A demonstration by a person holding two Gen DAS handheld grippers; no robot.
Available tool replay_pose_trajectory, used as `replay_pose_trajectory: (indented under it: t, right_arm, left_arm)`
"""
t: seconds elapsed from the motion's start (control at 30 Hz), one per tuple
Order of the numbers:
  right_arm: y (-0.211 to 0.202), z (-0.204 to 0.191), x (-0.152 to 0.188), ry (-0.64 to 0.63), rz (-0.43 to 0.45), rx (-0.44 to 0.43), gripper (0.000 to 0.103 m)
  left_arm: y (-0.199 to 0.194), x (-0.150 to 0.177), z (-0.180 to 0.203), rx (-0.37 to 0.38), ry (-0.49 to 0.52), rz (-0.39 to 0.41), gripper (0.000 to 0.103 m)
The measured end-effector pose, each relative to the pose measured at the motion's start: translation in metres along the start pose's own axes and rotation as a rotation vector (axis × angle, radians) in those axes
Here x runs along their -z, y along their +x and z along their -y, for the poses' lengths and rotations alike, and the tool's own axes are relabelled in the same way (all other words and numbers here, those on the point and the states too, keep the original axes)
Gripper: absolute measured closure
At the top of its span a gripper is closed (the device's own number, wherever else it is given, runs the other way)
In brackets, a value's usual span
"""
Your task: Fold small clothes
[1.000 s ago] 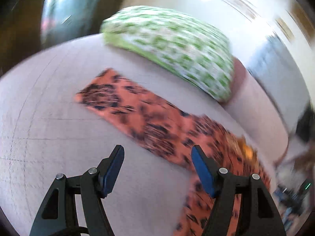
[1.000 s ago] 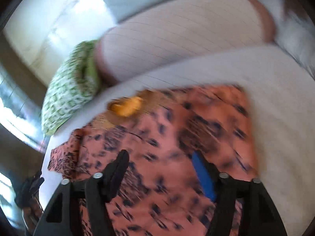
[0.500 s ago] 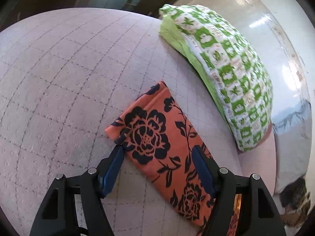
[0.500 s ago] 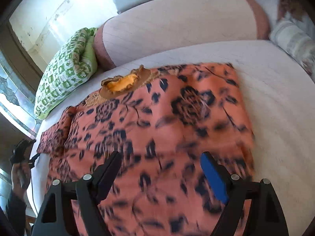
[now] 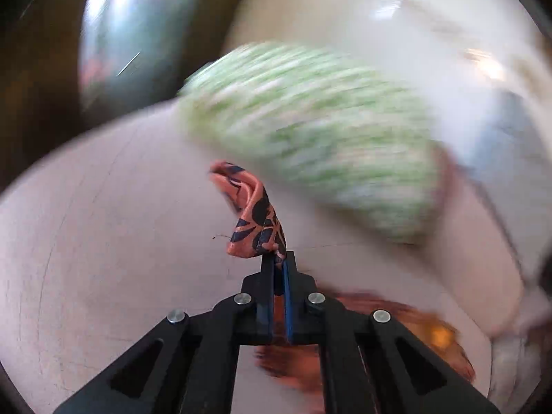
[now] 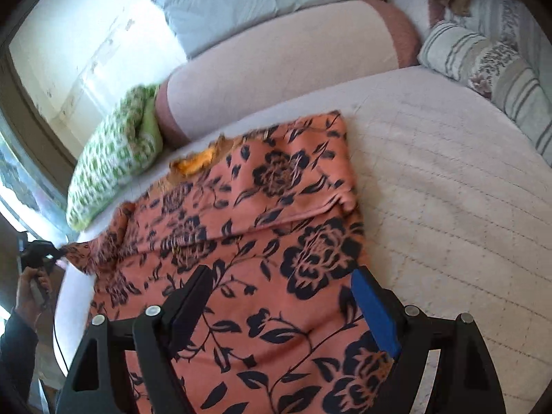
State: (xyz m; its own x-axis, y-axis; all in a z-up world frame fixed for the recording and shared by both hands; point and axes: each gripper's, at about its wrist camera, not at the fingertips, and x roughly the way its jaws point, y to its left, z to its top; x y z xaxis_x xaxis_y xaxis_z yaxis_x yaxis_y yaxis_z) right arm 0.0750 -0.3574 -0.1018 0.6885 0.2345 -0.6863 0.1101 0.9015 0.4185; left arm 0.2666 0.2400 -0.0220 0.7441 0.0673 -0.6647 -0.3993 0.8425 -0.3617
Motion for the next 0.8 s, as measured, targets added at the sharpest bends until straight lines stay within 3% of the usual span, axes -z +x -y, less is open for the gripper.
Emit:
replay_pose_trajectory:
  t: [0.1,0.17,0.27,0.3,0.37,0.4,0.47,0.53,0.63,0.73,0.8]
  right_arm:
    - [-0.004,0.010,-0.001,0.035,0.031,-0.021,0.018]
    - [-0.007,0.016,0.000,0.057,0.042,-0.044,0.018]
    - [-0.013,0.025,-0.002,0.072,0.061,-0.055,0.018]
    - [-0.013,0.029,-0.002,0.087,0.066,-0.060,0.018]
    - [-0.015,0.036,-0.003,0.120,0.067,-0.062,0.018]
    - [-0.015,0.039,-0.004,0.131,0.063,-0.065,0.018]
    - [-0.016,0.041,-0.004,0.143,0.066,-0.071,0.018]
    - [-0.018,0.041,-0.004,0.141,0.064,-0.077,0.018]
    - [-0.020,0.036,-0.007,0.141,0.062,-0.102,0.018]
    - [-0.015,0.027,-0.016,0.151,0.039,-0.154,0.018]
    - [-0.002,0.009,-0.032,0.092,0.007,-0.168,0.018]
  left_arm:
    - [-0.055,0.026,0.118,0.204,0.237,0.075,0.100]
    - [-0.079,0.056,0.184,0.330,0.367,0.083,0.099]
    - [-0.090,0.110,0.259,0.482,0.509,0.010,0.098]
    - [-0.087,0.132,0.281,0.517,0.554,-0.024,0.094]
    - [-0.063,0.180,0.314,0.561,0.644,-0.155,0.048]
    - [-0.040,0.207,0.323,0.560,0.697,-0.282,0.029]
    - [-0.005,0.241,0.308,0.485,0.709,-0.408,0.029]
    - [0.011,0.249,0.277,0.387,0.687,-0.430,0.030]
    - [0.011,0.227,0.211,0.311,0.589,-0.391,0.030]
    - [0.013,0.185,0.141,0.205,0.493,-0.322,0.030]
    - [0.025,0.155,0.092,0.135,0.394,-0.309,0.030]
